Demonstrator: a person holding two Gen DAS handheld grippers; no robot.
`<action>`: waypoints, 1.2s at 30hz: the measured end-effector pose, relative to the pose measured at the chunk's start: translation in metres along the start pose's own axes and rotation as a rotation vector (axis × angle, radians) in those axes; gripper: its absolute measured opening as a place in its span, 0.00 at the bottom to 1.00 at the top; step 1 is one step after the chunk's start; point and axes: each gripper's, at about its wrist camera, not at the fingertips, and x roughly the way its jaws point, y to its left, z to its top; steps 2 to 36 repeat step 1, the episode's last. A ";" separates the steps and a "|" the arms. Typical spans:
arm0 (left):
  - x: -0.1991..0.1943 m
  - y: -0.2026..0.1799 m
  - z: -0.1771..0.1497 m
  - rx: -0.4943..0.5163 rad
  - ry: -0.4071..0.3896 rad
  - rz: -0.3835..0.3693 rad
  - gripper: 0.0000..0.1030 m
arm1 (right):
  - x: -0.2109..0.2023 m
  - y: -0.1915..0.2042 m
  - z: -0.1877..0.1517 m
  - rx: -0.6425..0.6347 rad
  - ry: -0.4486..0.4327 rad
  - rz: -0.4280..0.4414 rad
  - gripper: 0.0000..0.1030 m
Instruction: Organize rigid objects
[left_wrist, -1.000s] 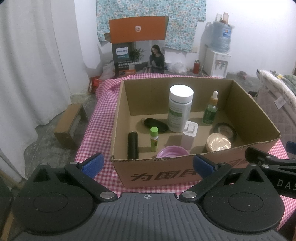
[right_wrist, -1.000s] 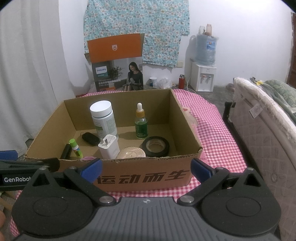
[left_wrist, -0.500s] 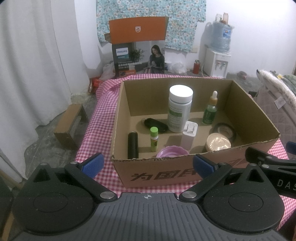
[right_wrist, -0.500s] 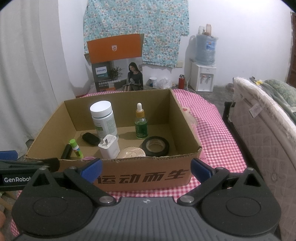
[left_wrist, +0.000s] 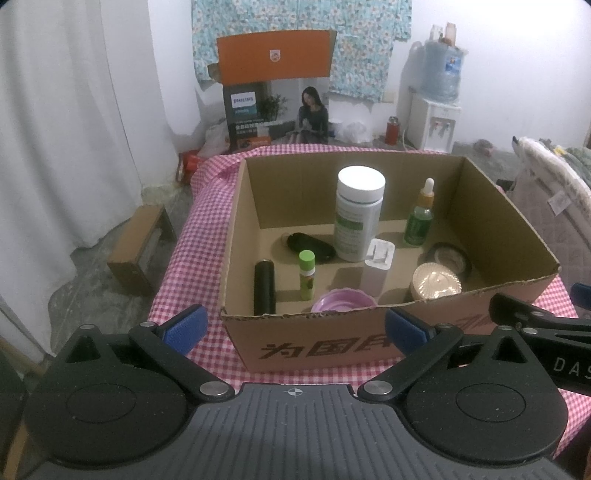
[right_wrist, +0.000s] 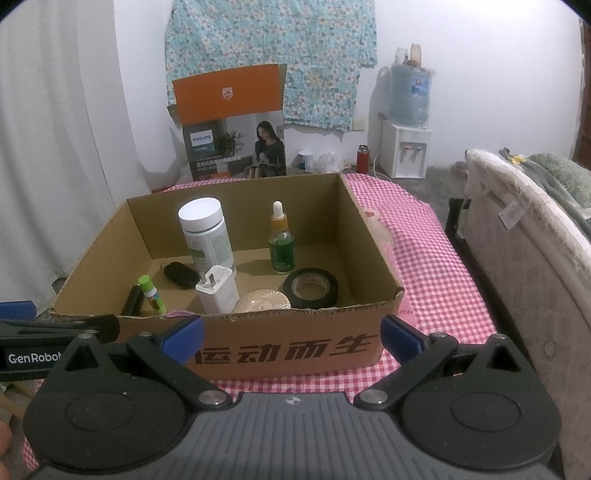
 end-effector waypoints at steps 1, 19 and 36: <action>0.000 0.001 0.000 0.000 0.000 0.000 1.00 | -0.001 0.002 -0.001 0.000 0.000 0.000 1.00; 0.000 0.001 0.000 0.000 0.000 0.000 1.00 | -0.001 0.002 -0.001 0.000 0.000 0.000 1.00; 0.000 0.001 0.000 0.000 0.000 0.000 1.00 | -0.001 0.002 -0.001 0.000 0.000 0.000 1.00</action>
